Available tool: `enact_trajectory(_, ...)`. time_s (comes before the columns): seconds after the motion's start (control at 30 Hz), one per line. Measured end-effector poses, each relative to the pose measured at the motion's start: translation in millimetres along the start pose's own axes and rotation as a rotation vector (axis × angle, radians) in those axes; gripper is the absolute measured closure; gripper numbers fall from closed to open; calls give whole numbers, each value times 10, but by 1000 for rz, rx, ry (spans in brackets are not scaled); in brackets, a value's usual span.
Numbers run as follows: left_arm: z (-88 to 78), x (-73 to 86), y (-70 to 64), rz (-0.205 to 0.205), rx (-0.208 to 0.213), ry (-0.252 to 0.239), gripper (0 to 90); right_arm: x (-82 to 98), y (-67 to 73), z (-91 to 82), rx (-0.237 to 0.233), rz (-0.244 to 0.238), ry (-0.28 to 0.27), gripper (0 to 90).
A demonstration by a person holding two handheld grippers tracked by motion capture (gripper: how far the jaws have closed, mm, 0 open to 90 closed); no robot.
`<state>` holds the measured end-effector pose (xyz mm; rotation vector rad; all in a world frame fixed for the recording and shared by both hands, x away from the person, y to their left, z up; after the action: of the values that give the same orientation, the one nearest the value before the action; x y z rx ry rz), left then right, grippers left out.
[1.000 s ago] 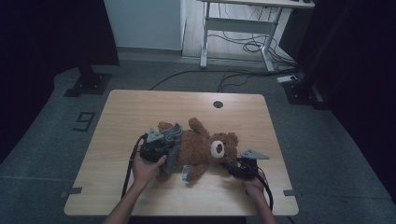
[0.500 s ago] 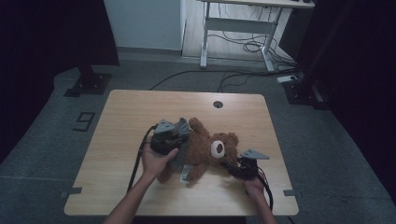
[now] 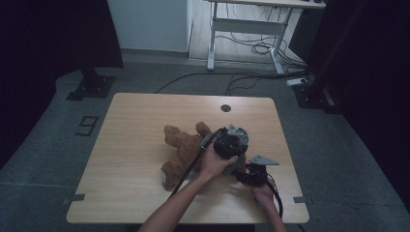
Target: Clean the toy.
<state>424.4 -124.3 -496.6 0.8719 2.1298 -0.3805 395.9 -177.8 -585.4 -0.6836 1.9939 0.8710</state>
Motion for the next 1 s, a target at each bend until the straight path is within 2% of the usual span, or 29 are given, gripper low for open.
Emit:
enact_trajectory(0.03, 52, 51, 25, 1, -5, 11, 804, 2, 3, -1, -1, 5, 2, 496)
enact_trajectory(0.1, 46, 78, 69, -37, 24, 7, 805, 16, -4, 9, 5, 1, 11, 496)
enact_trajectory(0.13, 20, 76, 96, -50, 25, 6, 805, 15, -3, 11, 5, 1, 7, 497)
enact_trajectory(0.37, -118, 85, 228, -55, -30, -9, 804, 4, 13, 14, 14, -9, 7, 497)
enact_trajectory(0.47, -173, 98, 321, -74, -46, -22, 803, 5, 13, 14, 14, -10, 9, 498)
enact_trajectory(0.57, -241, 134, 477, -104, -77, -24, 802, 6, 10, 13, 12, -9, 10, 498)
enact_trajectory(0.63, -279, 219, 612, -100, -127, -6, 803, 9, 5, 11, 10, -6, 10, 498)
enact_trajectory(0.7, -290, 339, 705, -63, -179, 23, 804, 11, 2, 12, 8, -1, 7, 498)
enact_trajectory(0.73, -303, 407, 742, -63, -183, 25, 805, 12, 0, 11, 7, 1, 7, 498)
enact_trajectory(0.77, -337, 474, 777, -83, -164, 14, 805, 11, 1, 12, 6, 3, 6, 498)
enact_trajectory(0.83, -407, 532, 820, -96, -148, 0, 806, 14, 11, 15, 5, -7, 14, 498)
enact_trajectory(1.0, -670, 584, 1019, -117, -188, -27, 806, 17, 15, 23, 4, -3, 13, 498)
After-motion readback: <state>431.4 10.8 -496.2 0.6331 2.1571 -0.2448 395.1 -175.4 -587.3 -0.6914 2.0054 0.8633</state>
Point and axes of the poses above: each handheld gripper's, and its own axes: z roughly forward along the jaws, x roughly out of its underside, y roughly to its left, the point moved 8 cm from there along z, roughly forward along the jaws, and after that the axes turned 14 degrees about -x, right-handed, at the moved point
